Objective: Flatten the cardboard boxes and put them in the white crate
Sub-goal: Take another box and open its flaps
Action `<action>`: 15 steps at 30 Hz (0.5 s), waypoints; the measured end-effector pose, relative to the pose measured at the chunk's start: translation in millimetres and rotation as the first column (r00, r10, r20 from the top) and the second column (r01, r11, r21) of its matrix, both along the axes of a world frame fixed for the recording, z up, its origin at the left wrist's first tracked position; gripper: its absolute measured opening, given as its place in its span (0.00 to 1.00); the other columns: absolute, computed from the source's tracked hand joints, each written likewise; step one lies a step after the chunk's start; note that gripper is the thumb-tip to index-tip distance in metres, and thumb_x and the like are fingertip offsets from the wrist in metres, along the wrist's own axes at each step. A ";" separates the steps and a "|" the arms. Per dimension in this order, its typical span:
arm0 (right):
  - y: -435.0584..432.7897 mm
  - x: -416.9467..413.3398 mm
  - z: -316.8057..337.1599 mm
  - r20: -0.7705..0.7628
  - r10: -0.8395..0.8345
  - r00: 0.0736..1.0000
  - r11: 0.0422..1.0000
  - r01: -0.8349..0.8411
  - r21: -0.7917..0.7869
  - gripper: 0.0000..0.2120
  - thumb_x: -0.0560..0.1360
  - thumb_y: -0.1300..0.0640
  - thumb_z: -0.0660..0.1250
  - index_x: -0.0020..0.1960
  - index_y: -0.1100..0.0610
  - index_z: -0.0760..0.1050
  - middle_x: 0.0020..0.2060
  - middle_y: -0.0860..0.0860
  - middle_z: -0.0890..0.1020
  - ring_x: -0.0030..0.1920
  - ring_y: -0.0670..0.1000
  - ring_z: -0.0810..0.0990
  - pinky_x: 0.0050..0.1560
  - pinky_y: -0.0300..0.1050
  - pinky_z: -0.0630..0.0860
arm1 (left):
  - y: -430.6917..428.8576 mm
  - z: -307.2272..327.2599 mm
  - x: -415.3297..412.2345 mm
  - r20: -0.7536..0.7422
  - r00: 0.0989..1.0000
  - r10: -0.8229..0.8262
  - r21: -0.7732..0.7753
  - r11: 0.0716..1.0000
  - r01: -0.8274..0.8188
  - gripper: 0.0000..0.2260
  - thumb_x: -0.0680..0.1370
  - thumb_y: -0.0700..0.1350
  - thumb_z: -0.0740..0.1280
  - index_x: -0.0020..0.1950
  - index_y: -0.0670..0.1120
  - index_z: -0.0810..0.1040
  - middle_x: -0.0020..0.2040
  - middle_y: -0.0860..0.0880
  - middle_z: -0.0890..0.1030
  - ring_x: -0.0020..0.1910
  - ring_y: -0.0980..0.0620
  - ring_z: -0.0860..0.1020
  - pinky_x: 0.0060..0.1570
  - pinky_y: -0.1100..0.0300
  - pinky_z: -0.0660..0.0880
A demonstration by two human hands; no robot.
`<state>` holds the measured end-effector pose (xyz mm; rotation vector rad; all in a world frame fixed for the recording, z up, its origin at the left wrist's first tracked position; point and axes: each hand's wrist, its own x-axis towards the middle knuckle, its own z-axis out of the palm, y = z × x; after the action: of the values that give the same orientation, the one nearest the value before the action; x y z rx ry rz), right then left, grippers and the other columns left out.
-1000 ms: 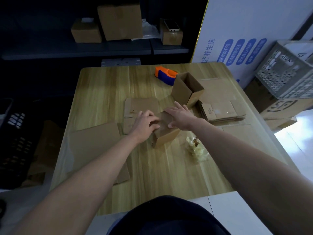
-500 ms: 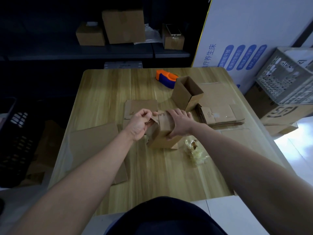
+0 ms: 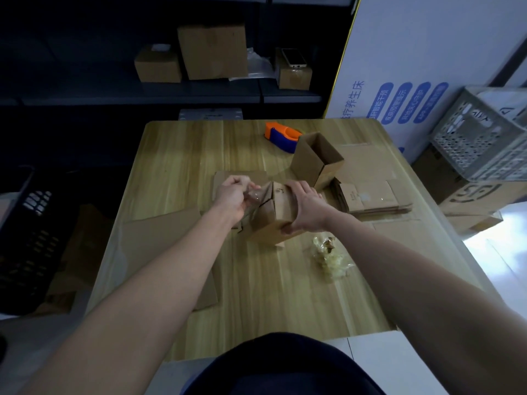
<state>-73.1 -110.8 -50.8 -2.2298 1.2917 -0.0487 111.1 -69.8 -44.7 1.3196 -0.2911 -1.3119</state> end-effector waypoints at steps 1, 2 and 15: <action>1.4 -0.2 -1.6 0.010 -0.032 0.999 0.999 0.032 -0.004 0.53 0.58 0.47 0.80 0.73 0.45 0.51 0.68 0.49 0.62 0.68 0.55 0.61 0.70 0.62 0.59 | 1.5 0.1 -0.7 -0.019 0.998 -0.054 -0.038 0.998 0.053 0.10 0.78 0.33 0.59 0.39 0.43 0.74 0.35 0.46 0.78 0.36 0.50 0.79 0.30 0.61 0.76; 3.2 0.0 -3.8 0.027 -0.063 0.998 0.998 0.063 -0.001 0.53 0.58 0.47 0.80 0.73 0.46 0.51 0.68 0.49 0.61 0.68 0.55 0.60 0.70 0.61 0.60 | 2.6 0.7 -1.9 -0.050 0.995 -0.089 -0.066 0.994 0.086 0.11 0.78 0.32 0.59 0.38 0.43 0.74 0.34 0.47 0.77 0.36 0.50 0.79 0.30 0.61 0.76; -4.6 -26.0 -5.0 0.222 -0.225 0.949 0.973 0.229 0.008 0.55 0.57 0.53 0.81 0.73 0.46 0.50 0.67 0.49 0.61 0.65 0.53 0.65 0.66 0.54 0.68 | 4.2 -18.7 44.5 0.271 0.962 0.031 0.050 0.998 -0.046 0.06 0.81 0.41 0.59 0.44 0.46 0.73 0.40 0.48 0.76 0.36 0.53 0.75 0.38 0.60 0.74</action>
<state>-99.1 -115.4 -55.8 -2.0124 1.4184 -0.3863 155.6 -65.5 -63.4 1.5472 -0.4176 -1.1134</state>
